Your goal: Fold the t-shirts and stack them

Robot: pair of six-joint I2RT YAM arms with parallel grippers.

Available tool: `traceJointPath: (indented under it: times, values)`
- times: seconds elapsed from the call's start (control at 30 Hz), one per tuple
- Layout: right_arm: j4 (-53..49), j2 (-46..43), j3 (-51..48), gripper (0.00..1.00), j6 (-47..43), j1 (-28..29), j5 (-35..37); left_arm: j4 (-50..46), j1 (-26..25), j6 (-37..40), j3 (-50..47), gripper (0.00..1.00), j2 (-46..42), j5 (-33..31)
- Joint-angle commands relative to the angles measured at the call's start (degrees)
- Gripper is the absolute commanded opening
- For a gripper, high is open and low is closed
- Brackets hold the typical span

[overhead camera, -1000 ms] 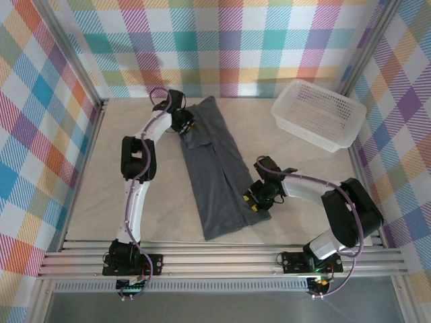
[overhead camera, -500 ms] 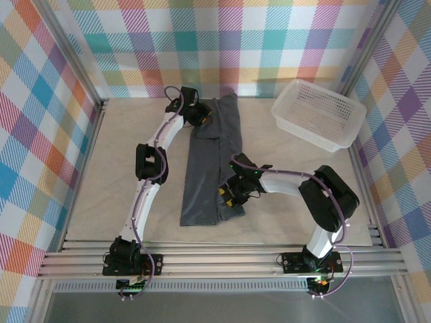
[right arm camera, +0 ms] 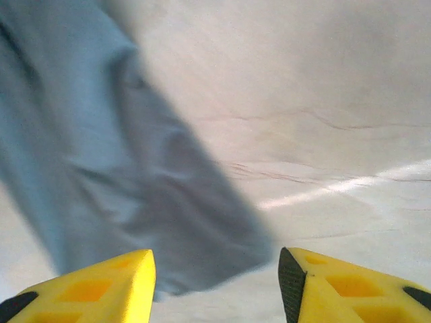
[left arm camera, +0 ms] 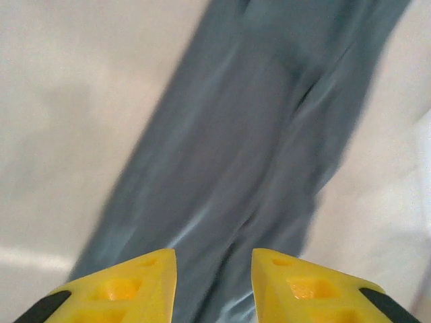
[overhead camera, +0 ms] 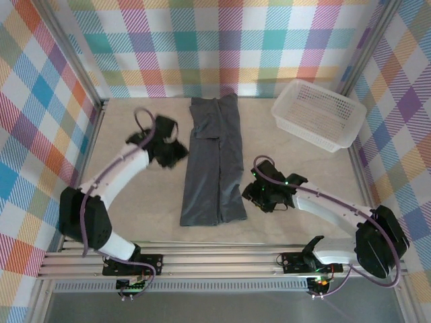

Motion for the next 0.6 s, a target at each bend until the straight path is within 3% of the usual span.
traceJointPath:
  times: [0.0, 0.17, 0.37, 0.57]
  values:
    - [-3.0, 1.4, -1.8, 0.53, -12.9, 0.5, -3.9, -3.8, -7.6, -2.5, -14.6, 0.39, -1.2, 1.1]
    - [5.0, 8.3, -1.1, 0.53, -15.5, 1.3, -11.4, 1.6, -12.7, -5.6, -24.4, 0.43, -6.4, 2.3]
    - [9.7, 15.1, -0.2, 0.51, -13.8, 3.0, -12.4, 1.6, -14.0, -6.0, -26.9, 0.47, -9.3, 0.0]
    - [9.9, 18.2, 2.0, 0.48, -14.5, 3.2, -12.0, 7.9, -14.8, -7.3, -28.5, 0.43, -6.2, 3.0]
